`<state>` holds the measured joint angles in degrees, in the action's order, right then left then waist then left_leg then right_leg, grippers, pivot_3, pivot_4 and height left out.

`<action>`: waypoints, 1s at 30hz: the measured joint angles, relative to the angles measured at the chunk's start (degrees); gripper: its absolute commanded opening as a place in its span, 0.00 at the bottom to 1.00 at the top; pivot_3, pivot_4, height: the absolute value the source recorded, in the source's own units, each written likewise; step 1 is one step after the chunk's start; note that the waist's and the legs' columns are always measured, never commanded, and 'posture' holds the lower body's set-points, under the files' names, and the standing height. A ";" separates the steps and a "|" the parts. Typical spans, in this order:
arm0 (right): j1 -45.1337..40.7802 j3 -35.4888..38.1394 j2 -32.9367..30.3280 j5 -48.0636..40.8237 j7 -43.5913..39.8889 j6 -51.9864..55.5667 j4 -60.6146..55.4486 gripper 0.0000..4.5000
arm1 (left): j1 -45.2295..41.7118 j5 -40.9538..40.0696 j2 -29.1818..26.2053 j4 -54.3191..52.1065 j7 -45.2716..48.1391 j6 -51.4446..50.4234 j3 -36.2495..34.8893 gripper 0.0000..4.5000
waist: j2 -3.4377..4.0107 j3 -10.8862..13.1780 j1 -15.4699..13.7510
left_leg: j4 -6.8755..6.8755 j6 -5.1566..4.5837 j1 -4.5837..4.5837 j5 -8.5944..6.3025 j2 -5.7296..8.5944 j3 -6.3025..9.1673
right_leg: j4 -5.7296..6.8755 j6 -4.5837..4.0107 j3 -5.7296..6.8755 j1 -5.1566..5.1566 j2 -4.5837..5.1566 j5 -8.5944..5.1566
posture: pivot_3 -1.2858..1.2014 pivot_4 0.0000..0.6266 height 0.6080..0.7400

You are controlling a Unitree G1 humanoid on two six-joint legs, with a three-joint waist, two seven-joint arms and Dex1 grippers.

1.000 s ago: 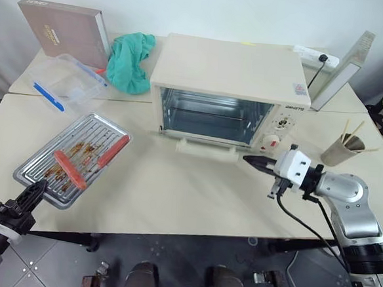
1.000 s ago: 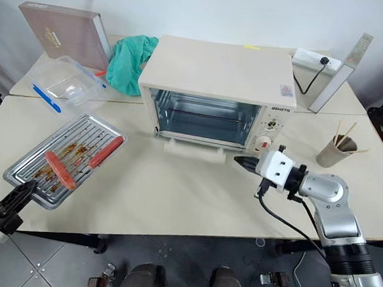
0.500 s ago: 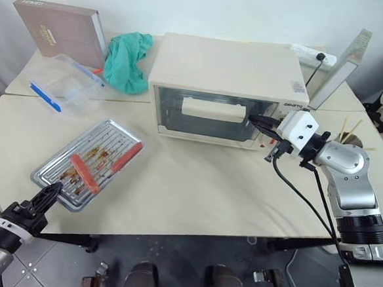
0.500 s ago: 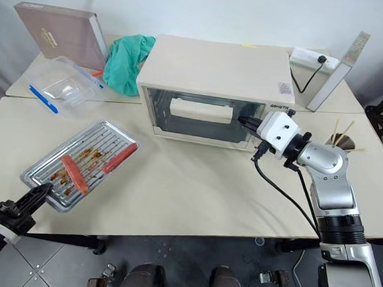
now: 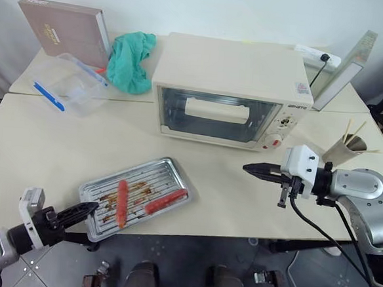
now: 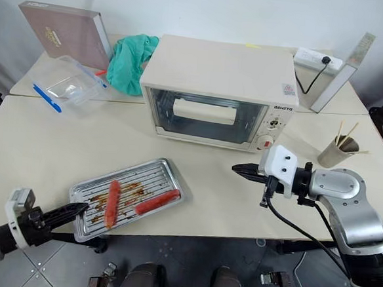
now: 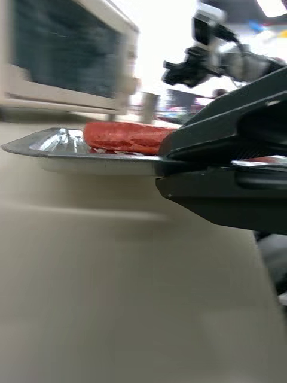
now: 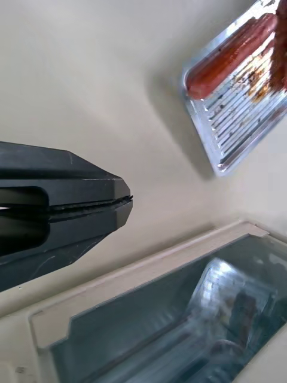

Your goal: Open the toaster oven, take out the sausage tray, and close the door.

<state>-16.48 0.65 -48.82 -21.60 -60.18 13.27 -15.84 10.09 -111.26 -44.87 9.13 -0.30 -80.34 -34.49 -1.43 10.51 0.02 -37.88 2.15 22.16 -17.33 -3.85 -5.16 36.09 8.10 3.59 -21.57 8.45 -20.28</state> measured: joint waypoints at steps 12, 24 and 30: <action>11.75 4.88 -2.48 0.23 0.75 3.13 -6.93 0.01 | -37.45 8.03 0.36 15.63 2.95 -9.38 28.13 0.00 | 0.02 -0.04 -2.05 | -0.08 -0.17 0.20 0.15 0.20 -0.03 | -0.10 0.46 0.04 0.04 0.05 0.36 | 0.52 0.24 1.00; 13.17 6.64 -2.48 1.37 2.55 3.37 -7.02 0.01 | -49.90 37.17 6.17 16.62 24.45 -9.58 35.48 0.00 | 0.02 -0.04 -1.69 | -0.17 -0.16 0.19 0.16 0.17 -0.08 | -0.22 0.50 0.05 0.02 0.02 0.38 | 0.52 0.24 1.00; 13.49 6.89 -2.50 1.42 2.95 3.57 -7.00 0.01 | -50.75 44.70 7.45 18.18 32.45 -9.07 34.47 0.00 | 0.04 -0.04 -1.69 | -0.17 -0.17 0.15 0.16 0.17 -0.08 | -0.18 0.51 0.04 0.05 0.02 0.38 | 0.52 0.24 1.00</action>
<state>-2.99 7.54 -51.31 -20.18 -57.23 16.84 -22.84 -40.66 -66.56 -37.42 27.31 32.15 -89.41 -0.02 -1.39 10.47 -1.66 -38.06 1.98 22.31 -17.16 -3.67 -5.24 35.90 8.61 3.63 -21.52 8.46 -19.90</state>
